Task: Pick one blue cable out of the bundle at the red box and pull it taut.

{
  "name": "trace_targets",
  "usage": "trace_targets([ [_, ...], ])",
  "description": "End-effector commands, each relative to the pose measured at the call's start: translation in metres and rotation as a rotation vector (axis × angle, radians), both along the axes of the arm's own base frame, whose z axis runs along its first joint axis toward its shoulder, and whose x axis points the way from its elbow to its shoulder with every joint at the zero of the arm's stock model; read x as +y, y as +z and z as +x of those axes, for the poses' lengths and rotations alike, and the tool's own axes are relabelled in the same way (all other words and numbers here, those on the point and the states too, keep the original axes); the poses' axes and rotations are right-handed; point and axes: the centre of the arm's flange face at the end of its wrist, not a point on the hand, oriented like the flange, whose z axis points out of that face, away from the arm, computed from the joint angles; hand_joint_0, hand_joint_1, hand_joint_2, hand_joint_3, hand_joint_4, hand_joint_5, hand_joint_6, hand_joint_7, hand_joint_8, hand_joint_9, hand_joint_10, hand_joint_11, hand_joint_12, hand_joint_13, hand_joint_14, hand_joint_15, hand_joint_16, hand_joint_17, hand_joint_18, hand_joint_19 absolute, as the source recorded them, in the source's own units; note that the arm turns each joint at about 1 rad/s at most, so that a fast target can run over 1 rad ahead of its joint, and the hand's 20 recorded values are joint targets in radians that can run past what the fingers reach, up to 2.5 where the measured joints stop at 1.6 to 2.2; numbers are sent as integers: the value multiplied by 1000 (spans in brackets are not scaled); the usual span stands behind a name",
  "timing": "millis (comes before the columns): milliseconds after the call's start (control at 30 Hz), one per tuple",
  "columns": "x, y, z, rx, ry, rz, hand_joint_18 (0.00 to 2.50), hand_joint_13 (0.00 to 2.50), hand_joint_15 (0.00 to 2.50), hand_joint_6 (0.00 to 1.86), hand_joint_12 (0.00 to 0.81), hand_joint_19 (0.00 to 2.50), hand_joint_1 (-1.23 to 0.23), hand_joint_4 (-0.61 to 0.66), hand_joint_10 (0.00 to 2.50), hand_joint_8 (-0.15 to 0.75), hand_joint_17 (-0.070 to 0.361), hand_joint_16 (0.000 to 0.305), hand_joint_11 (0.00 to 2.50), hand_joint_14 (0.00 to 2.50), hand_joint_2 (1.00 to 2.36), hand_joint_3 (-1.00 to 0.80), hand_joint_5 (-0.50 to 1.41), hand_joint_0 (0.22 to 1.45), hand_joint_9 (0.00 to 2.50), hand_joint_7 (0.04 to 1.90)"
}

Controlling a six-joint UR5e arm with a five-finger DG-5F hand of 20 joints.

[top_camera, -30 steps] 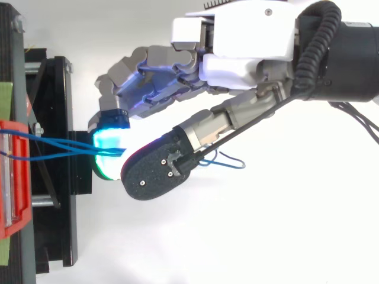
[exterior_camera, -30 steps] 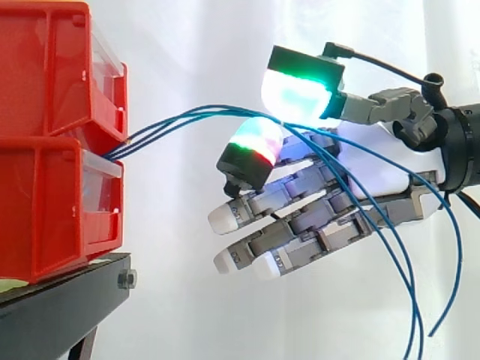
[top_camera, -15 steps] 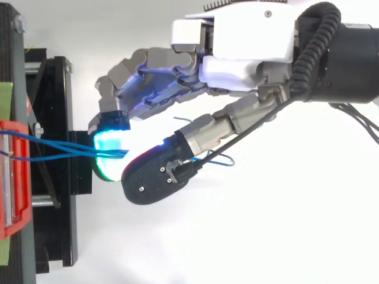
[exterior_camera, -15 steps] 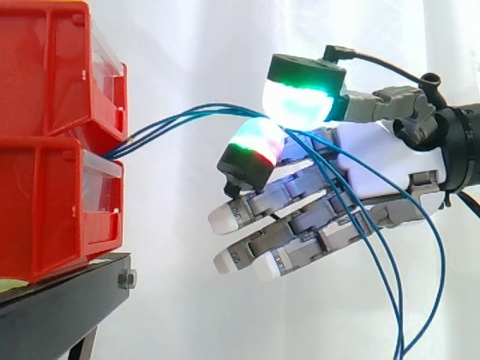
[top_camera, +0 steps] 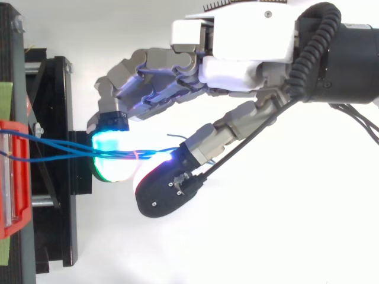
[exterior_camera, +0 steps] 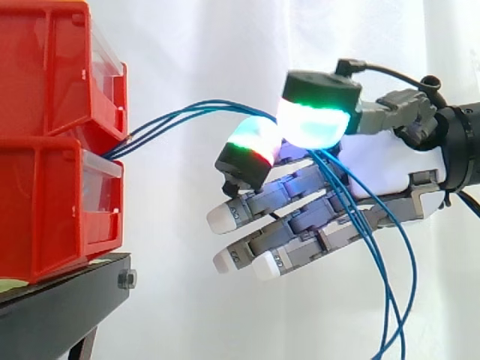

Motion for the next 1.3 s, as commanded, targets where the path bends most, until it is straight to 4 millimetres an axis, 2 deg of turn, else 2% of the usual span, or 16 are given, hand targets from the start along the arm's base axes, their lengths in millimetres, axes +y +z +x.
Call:
trace_targets([
  [0,0,1,0,-1,0,0,217,82,0,846,352,88,-938,-6,3,203,123,55,181,0,1006,-421,-171,758,463,926],
  [133,0,0,0,2,0,0,215,77,0,834,353,105,-879,103,3,201,123,55,180,0,1000,-500,-170,701,463,948],
  [267,0,0,0,0,0,0,196,73,0,816,359,135,-750,111,3,216,125,55,173,0,1000,-500,-155,573,485,971],
  [400,0,0,-1,6,0,0,200,79,0,809,367,141,-685,105,3,225,129,57,169,0,1000,-500,-148,535,506,983],
  [500,0,0,-1,8,0,1,197,92,0,811,360,145,-678,91,4,224,125,55,176,0,1003,-462,-142,578,528,1015],
  [533,0,2,-1,3,0,1,205,102,0,820,356,141,-694,84,4,226,123,55,185,0,1009,-380,-142,610,533,1028],
  [667,0,0,-1,8,0,3,245,126,0,841,357,139,-748,58,4,232,123,55,201,0,1017,-196,-145,610,544,1059],
  [767,0,0,-1,8,0,3,257,134,0,851,358,135,-781,61,4,236,124,55,209,0,1019,-132,-148,616,550,1056],
  [900,-1,0,-1,8,-2,3,259,134,0,864,358,129,-830,72,7,238,124,55,220,0,1018,-157,-159,647,541,1007],
  [1167,0,0,-1,14,0,4,246,109,0,859,357,93,-928,0,4,214,124,55,206,0,1006,-414,-171,761,489,913],
  [1267,0,-1,-2,20,0,4,244,102,0,854,356,101,-920,33,4,210,124,55,206,0,1002,-476,-174,758,484,903],
])
